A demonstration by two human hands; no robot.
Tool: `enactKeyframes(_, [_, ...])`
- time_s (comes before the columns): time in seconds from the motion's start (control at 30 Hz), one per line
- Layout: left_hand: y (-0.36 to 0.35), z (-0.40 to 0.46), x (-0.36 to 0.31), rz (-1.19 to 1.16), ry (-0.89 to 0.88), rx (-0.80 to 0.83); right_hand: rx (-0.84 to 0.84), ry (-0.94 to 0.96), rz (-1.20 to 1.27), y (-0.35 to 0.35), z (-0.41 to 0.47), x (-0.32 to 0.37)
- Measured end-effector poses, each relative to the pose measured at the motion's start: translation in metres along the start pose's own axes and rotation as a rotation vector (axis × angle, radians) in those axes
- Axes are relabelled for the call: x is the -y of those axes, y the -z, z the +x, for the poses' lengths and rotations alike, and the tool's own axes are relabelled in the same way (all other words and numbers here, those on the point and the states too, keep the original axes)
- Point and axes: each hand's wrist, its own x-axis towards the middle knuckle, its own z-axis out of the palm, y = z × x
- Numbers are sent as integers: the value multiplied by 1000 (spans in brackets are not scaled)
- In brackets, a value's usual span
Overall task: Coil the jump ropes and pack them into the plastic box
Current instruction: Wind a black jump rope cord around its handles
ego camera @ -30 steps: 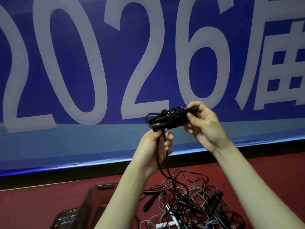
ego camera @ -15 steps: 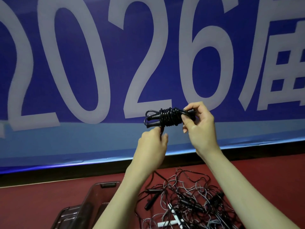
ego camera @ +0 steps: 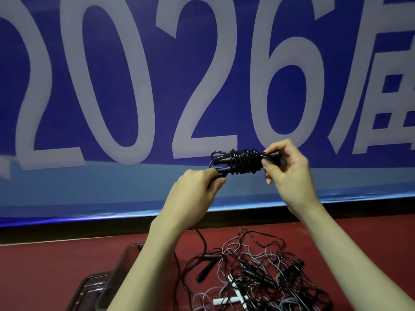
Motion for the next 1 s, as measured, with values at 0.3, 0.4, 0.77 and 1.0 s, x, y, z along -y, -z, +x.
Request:
enactKeyframes(0.3, [-4,0,-15,11,-128,46,74,104,-177,6,-2,17])
enactKeyframes(0.4, [-4,0,-15,6,-121,34,167,40,-185,12,3,18])
enactKeyframes(0.77, [-3,6,-2,-88,-119,-141,329,-105,36,20,10,4])
enactKeyframes(1.0, [-1,6,-1,-60,-76,-113,446,-132,122,26,13,3])
